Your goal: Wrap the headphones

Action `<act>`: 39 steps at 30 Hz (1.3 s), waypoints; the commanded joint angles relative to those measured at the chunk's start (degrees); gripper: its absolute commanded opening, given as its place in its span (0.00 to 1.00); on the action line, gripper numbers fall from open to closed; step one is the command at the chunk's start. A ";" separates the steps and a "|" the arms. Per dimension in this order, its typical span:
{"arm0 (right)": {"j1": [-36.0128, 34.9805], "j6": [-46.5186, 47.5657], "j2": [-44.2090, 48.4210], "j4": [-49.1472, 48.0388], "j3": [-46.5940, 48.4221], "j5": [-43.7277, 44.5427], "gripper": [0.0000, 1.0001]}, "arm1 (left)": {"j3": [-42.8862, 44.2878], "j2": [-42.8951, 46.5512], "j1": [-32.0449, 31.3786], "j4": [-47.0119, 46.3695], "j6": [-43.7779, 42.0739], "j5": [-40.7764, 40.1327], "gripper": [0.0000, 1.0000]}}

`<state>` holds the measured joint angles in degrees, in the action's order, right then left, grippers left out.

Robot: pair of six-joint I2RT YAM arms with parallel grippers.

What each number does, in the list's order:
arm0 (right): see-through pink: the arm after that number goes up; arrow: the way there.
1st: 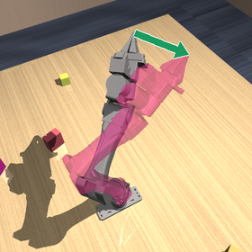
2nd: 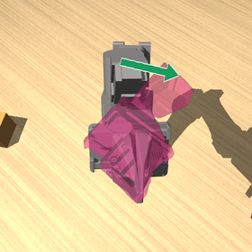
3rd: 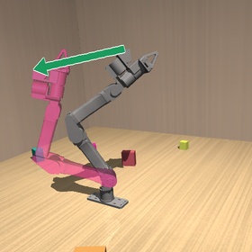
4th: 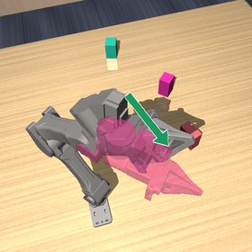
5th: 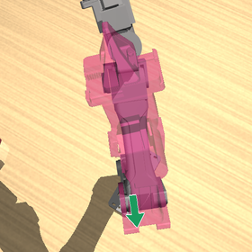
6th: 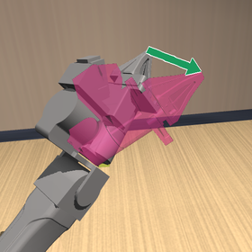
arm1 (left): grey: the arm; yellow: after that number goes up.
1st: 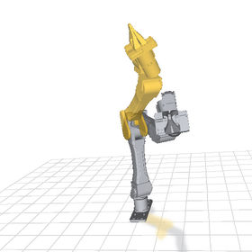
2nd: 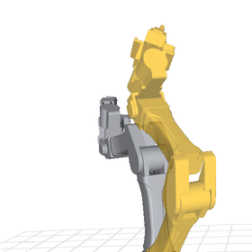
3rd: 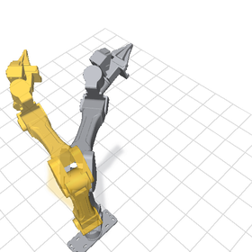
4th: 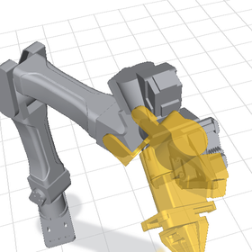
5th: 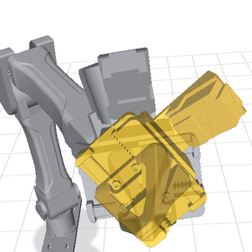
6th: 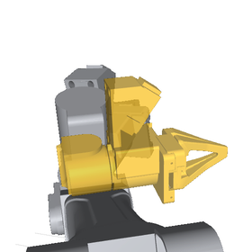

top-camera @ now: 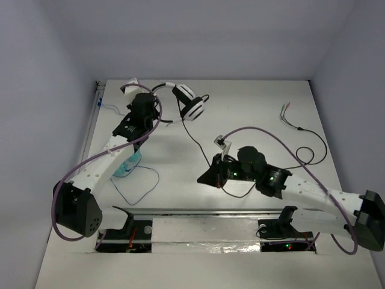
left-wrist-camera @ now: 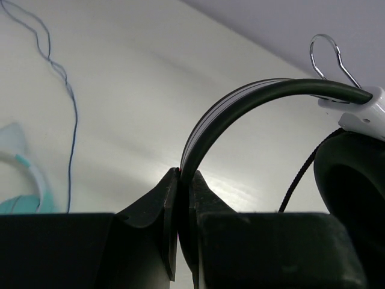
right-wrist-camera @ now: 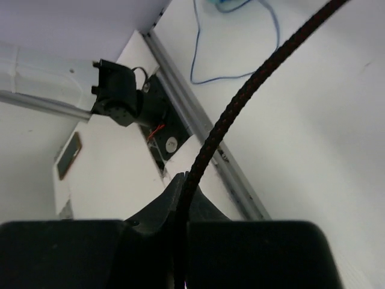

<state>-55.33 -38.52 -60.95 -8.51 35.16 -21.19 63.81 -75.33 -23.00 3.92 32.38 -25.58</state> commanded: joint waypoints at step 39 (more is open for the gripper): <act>17.27 25.86 -15.69 25.49 36.93 31.22 0.00 | -7.82 1.67 -17.52 5.50 -16.21 30.01 0.00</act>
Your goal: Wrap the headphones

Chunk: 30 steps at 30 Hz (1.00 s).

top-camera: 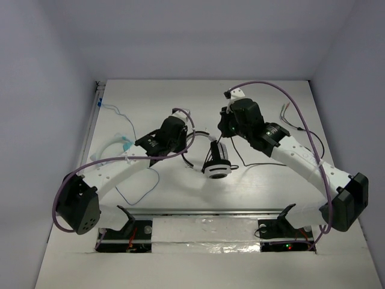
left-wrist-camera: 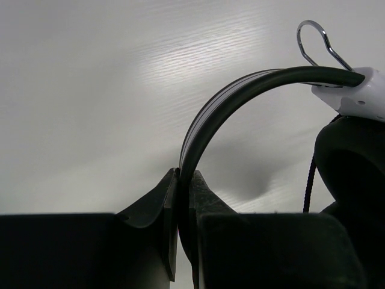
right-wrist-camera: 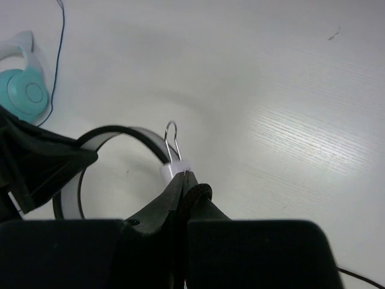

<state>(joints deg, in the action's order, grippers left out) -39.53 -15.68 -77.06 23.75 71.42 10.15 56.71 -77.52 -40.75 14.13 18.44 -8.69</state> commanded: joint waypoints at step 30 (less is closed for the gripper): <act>14.30 -14.81 15.79 -38.16 -24.31 -19.38 0.10 | -2.83 7.03 13.94 -17.73 -0.25 55.61 0.00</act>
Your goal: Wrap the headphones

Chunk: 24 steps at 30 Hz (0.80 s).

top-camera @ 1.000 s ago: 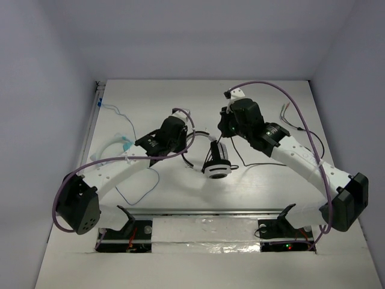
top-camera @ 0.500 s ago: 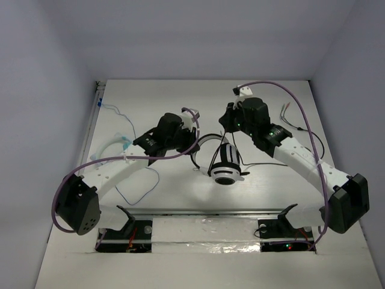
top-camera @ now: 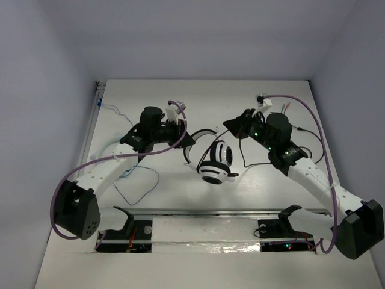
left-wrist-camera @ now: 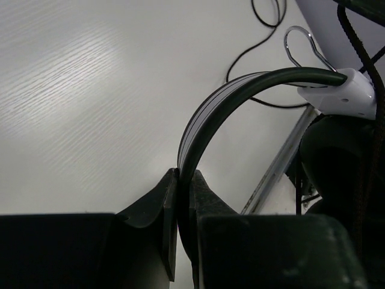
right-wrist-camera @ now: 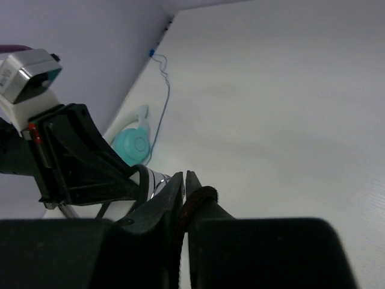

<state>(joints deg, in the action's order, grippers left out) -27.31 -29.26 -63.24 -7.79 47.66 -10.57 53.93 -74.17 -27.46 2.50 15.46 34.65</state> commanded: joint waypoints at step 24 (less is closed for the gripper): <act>2.09 -7.22 6.99 -18.83 -18.82 -11.31 0.36 | 14.08 5.79 2.94 5.58 4.14 -9.42 0.00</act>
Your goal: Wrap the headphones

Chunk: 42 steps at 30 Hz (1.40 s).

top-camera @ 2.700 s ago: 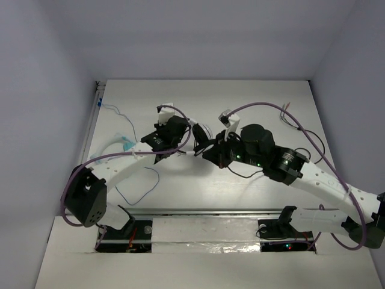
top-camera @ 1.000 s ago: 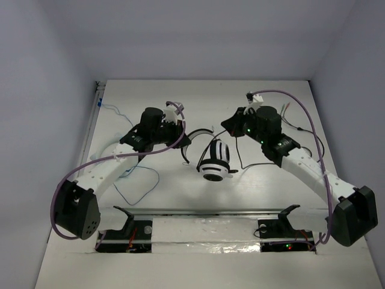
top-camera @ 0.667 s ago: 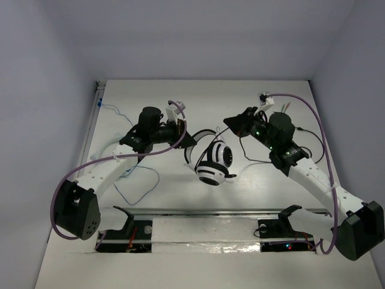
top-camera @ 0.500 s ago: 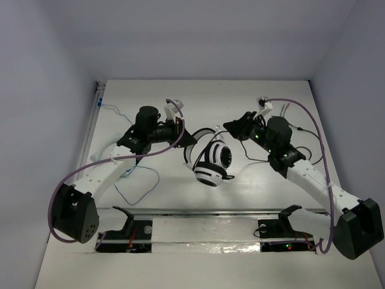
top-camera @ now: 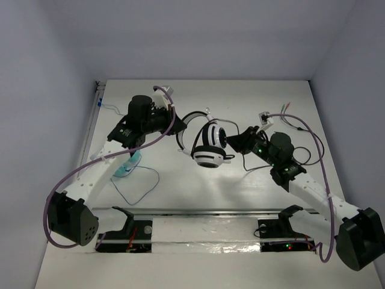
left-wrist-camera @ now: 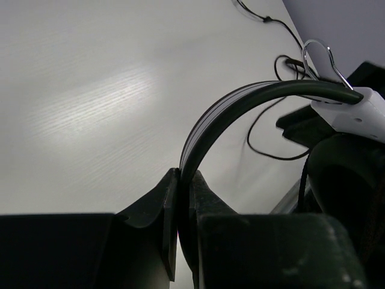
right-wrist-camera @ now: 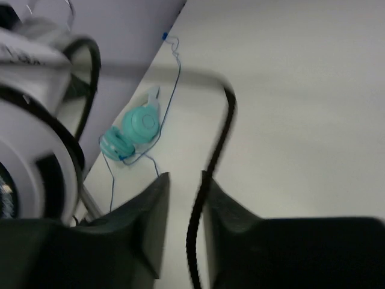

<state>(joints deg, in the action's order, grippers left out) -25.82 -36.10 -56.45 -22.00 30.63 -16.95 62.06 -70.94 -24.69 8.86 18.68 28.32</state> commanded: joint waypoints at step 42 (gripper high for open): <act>-25.23 -4.69 -22.48 -9.49 -0.49 -2.74 0.37 | 9.75 -1.92 7.64 -17.65 25.63 -35.68 0.00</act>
<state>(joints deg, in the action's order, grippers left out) -48.27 -40.42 -79.05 -33.04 28.45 -23.11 71.35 -77.82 -16.99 1.06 40.14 0.34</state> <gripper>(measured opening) 0.371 0.044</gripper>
